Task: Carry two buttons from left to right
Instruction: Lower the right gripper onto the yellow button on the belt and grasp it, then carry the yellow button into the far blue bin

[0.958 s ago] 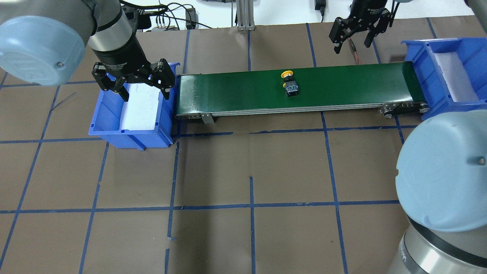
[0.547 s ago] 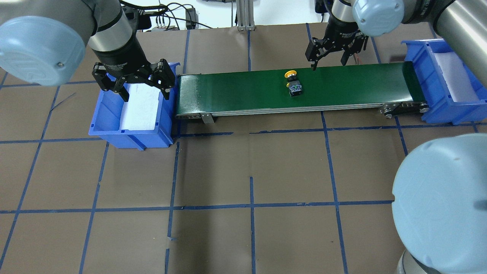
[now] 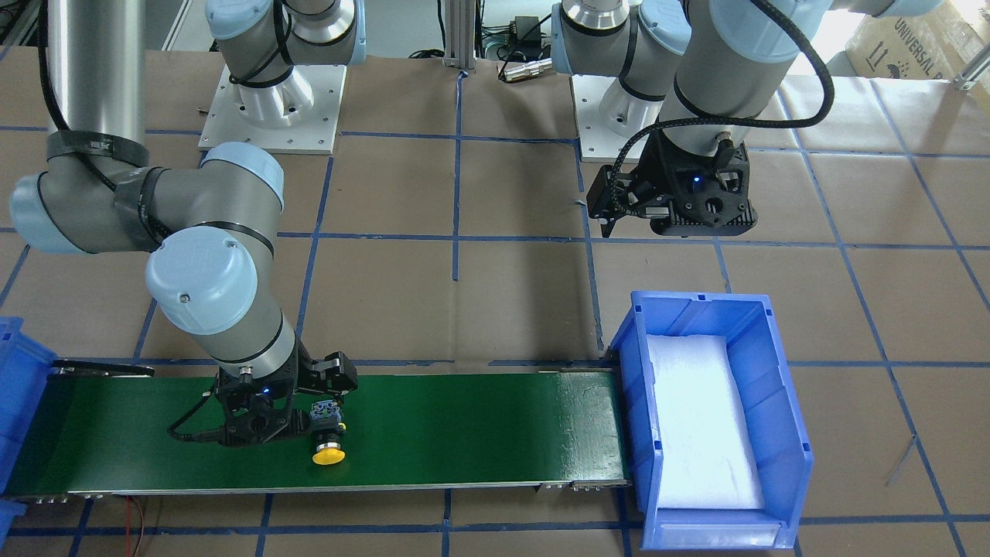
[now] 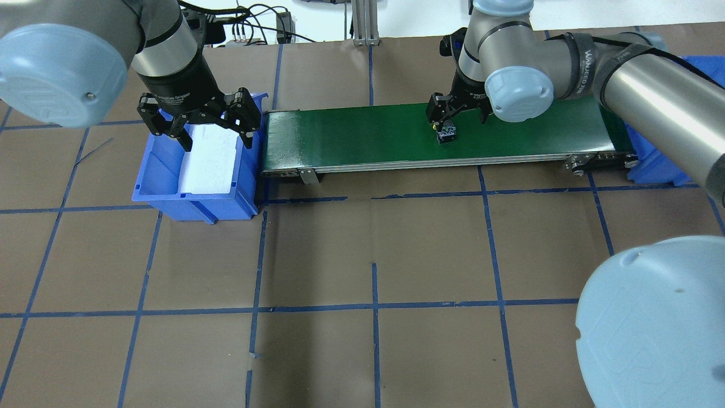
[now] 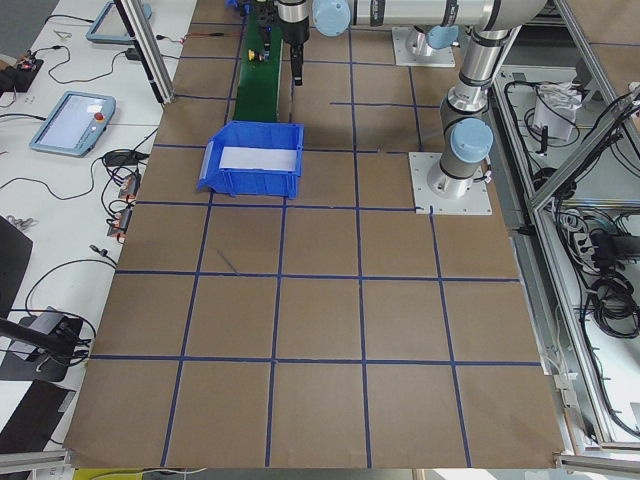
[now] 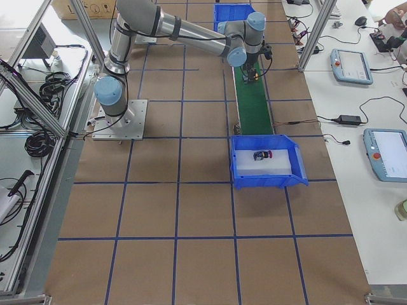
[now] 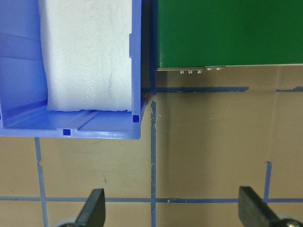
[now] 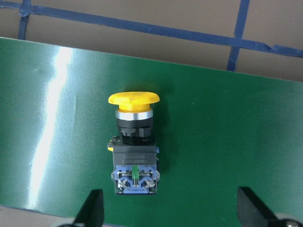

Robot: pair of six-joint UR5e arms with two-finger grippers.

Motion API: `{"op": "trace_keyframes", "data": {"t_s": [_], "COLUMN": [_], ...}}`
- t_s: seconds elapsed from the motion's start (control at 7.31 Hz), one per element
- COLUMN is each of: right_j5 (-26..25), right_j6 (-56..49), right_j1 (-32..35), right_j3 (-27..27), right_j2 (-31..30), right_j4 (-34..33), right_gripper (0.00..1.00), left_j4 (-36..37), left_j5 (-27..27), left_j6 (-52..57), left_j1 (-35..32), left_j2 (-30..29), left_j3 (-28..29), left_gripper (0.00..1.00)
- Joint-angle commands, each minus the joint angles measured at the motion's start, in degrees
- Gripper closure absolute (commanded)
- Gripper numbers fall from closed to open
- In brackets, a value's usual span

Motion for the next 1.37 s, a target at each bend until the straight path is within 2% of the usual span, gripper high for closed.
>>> {"op": "trace_keyframes", "data": {"t_s": [0.0,0.14,0.27,0.41,0.55,0.82,0.96,1.23], "right_j5": [-0.7,-1.84,-2.81,-2.99,-2.99,-4.13,-6.14,-5.81], "right_j6": [0.73,0.82,0.56,0.73,0.74,0.3,-0.23,-8.0], "right_j1": [0.7,0.7,0.53,0.61,0.44,-1.05,-3.06,-12.43], "right_j3": [0.74,0.74,0.4,0.22,-1.35,-10.63,-14.16,-16.66], "right_j2": [2.86,3.57,3.58,3.06,2.79,2.61,2.52,1.21], "right_j4": [-5.5,-5.27,-5.1,-2.92,0.23,11.98,15.0,15.03], "right_gripper": [0.11,0.26,0.5,0.69,0.79,0.83,0.83,0.83], "left_j4": [0.0,0.0,0.0,0.0,0.0,0.0,0.0,0.0], "left_j5": [0.0,0.0,0.0,0.0,0.0,0.0,0.0,0.09], "left_j6": [0.0,0.0,0.0,0.0,0.0,0.0,0.0,0.0], "left_j1": [0.0,0.0,0.0,0.0,0.0,0.0,0.0,0.0], "left_j2": [0.0,0.0,0.0,0.0,0.0,0.0,0.0,0.0], "left_j3": [0.0,0.0,0.0,0.0,0.0,0.0,0.0,0.0], "left_gripper": [0.0,0.0,0.0,0.0,0.0,0.0,0.0,0.0]}}
